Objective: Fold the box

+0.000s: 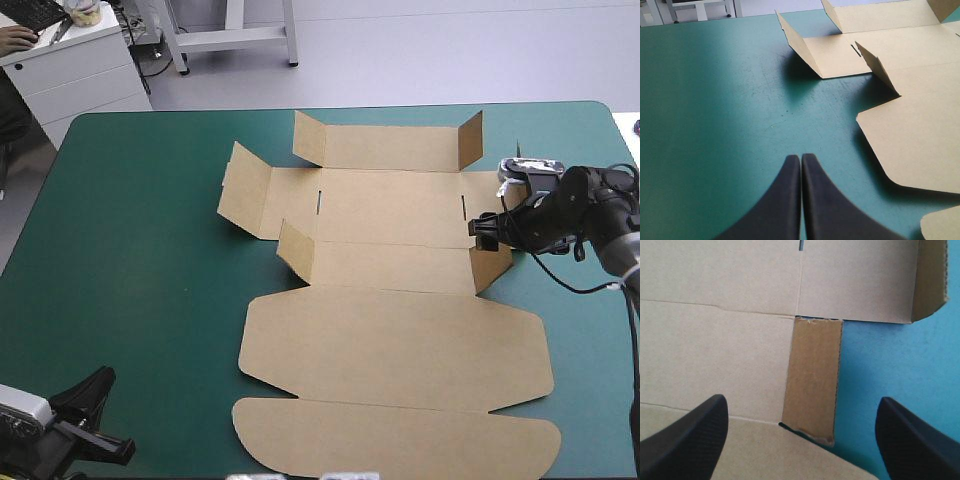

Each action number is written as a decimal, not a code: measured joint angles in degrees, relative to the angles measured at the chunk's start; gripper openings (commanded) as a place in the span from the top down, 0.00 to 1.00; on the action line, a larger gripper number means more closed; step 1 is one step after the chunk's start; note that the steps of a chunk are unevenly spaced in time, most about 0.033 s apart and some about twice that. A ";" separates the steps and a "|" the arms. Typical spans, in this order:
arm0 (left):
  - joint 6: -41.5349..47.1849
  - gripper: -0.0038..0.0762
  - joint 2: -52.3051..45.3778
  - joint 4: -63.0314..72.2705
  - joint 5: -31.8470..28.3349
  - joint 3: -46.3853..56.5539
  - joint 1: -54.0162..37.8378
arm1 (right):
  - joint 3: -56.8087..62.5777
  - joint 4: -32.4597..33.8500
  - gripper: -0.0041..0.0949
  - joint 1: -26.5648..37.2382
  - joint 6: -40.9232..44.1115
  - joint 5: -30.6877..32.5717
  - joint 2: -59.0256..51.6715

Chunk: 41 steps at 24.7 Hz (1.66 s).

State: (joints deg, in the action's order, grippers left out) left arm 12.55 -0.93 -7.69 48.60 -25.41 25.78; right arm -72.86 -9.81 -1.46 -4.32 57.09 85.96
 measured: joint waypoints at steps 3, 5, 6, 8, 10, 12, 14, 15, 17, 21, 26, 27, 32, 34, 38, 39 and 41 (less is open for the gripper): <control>0.00 0.96 0.00 0.00 0.00 0.00 0.00 | -0.28 0.61 0.21 0.00 0.00 0.22 4.10; 0.00 0.96 0.00 0.00 0.00 0.00 0.00 | -0.33 0.67 0.21 0.00 -0.05 0.27 6.92; 0.00 0.96 0.00 0.00 0.00 0.00 0.00 | -0.39 0.67 0.21 0.00 -0.05 0.21 8.49; 0.00 0.96 0.00 0.00 0.00 0.00 0.00 | -0.46 0.67 0.24 0.06 -0.05 -0.51 9.82; 0.00 0.96 0.00 0.00 0.00 0.00 0.00 | -0.60 0.67 0.28 0.13 -0.05 -1.32 10.34; 0.00 0.96 0.00 0.00 0.00 0.00 0.00 | -0.92 0.67 0.43 0.17 -0.09 -1.74 10.98; 0.00 0.96 0.00 0.00 0.00 0.00 0.00 | -0.97 0.67 0.62 0.17 -0.09 -1.74 11.47; 0.00 0.96 0.00 0.00 0.00 0.00 0.00 | -0.97 0.67 0.74 0.17 -0.09 -1.74 11.53; 0.00 0.96 0.00 0.00 0.00 0.00 0.00 | -0.97 0.67 0.93 0.17 -0.09 -1.79 11.53; 0.00 0.96 0.00 0.00 0.00 0.00 0.00 | -1.14 -0.65 0.98 0.17 -0.95 -1.80 11.53; 0.00 0.96 0.00 0.00 0.00 0.00 0.00 | -1.43 -0.70 0.98 0.17 -3.35 -1.79 11.53; 0.00 0.96 0.00 0.12 0.00 0.00 0.00 | -1.54 -0.70 0.98 0.17 -3.91 -1.79 11.53; 0.00 0.96 0.00 0.50 -0.16 0.00 0.00 | -5.26 -0.07 0.98 0.17 -9.25 0.34 11.53; 0.00 0.96 0.00 -0.12 -0.55 0.00 0.00 | -7.84 0.17 0.98 0.17 -11.32 1.26 11.53; 0.00 0.96 0.00 -1.33 -2.25 0.00 0.00 | -13.24 -0.11 0.98 0.17 -17.02 2.00 11.53; 0.00 0.96 0.00 -1.46 -2.64 0.00 0.00 | -14.60 -0.57 0.98 0.17 -19.68 2.16 11.53; 0.00 0.96 0.00 -1.51 -2.99 0.00 0.00 | -16.87 -1.88 0.98 0.17 -24.88 2.52 11.53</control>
State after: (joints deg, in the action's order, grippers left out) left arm 12.55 -0.93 -9.20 45.61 -25.41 25.78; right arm -89.74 -11.70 -1.29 -29.20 59.61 97.50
